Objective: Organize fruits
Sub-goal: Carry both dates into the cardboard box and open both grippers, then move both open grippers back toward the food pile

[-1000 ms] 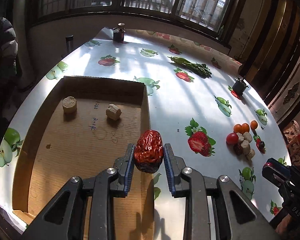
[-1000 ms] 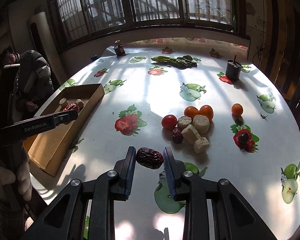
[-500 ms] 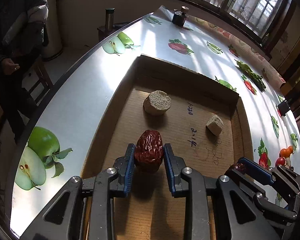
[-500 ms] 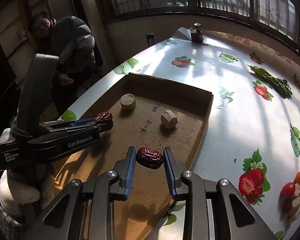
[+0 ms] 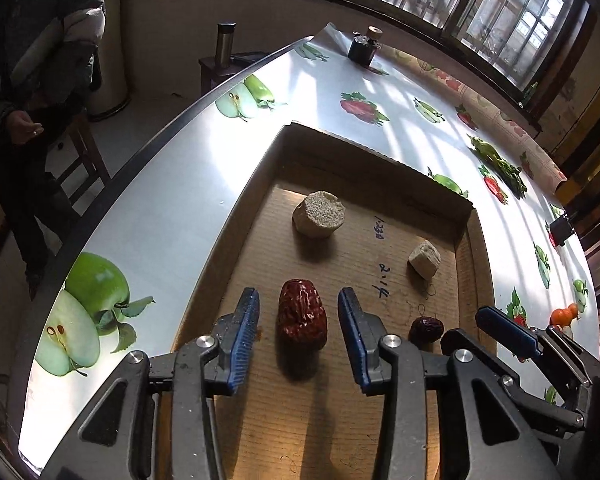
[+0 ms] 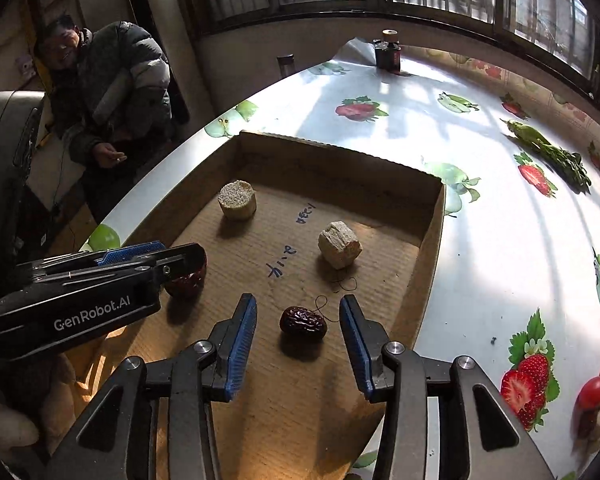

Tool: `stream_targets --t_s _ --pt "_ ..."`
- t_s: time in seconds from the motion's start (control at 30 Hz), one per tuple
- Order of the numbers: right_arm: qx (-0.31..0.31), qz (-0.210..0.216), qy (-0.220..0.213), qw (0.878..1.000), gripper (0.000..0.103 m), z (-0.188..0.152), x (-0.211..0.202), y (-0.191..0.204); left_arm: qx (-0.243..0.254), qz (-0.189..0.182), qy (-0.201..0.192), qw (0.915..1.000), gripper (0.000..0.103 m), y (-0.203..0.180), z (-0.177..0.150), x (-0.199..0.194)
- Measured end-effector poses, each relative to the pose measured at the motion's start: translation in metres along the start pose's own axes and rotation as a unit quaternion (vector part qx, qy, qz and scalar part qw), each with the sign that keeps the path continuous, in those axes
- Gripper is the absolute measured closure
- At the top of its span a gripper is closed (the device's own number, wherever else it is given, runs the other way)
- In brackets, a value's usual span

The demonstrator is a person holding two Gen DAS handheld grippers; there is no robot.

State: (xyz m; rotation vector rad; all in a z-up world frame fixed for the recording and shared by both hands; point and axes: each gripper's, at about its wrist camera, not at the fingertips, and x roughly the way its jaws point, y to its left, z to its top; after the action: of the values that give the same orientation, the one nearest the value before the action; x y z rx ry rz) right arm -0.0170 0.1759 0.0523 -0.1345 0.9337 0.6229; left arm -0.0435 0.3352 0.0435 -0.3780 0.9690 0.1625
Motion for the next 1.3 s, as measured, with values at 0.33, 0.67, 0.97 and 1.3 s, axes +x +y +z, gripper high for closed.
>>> stream_targets --t_s 0.33,0.67,0.97,1.3 --pt "0.080 -0.039 -0.071 0.993 0.049 -0.046 -0.086 -0.047 0.017 -0.088 -0.075 0.9931 0.019 -0.049 -0.027 -0.071" --pt "0.105 -0.087 -0.074 0.988 0.048 -0.100 -0.150 -0.105 0.056 -0.121 -0.058 0.9894 0.019 -0.117 -0.049 -0.070" --pt "0.127 -0.224 -0.202 0.945 0.048 -0.051 -0.318 -0.196 0.048 -0.186 -0.074 0.9786 0.019 -0.136 -0.066 -0.093" --pt "0.221 -0.302 -0.139 0.917 0.016 -0.189 -0.335 -0.272 0.089 -0.170 -0.034 0.9809 0.019 -0.166 -0.073 -0.073"
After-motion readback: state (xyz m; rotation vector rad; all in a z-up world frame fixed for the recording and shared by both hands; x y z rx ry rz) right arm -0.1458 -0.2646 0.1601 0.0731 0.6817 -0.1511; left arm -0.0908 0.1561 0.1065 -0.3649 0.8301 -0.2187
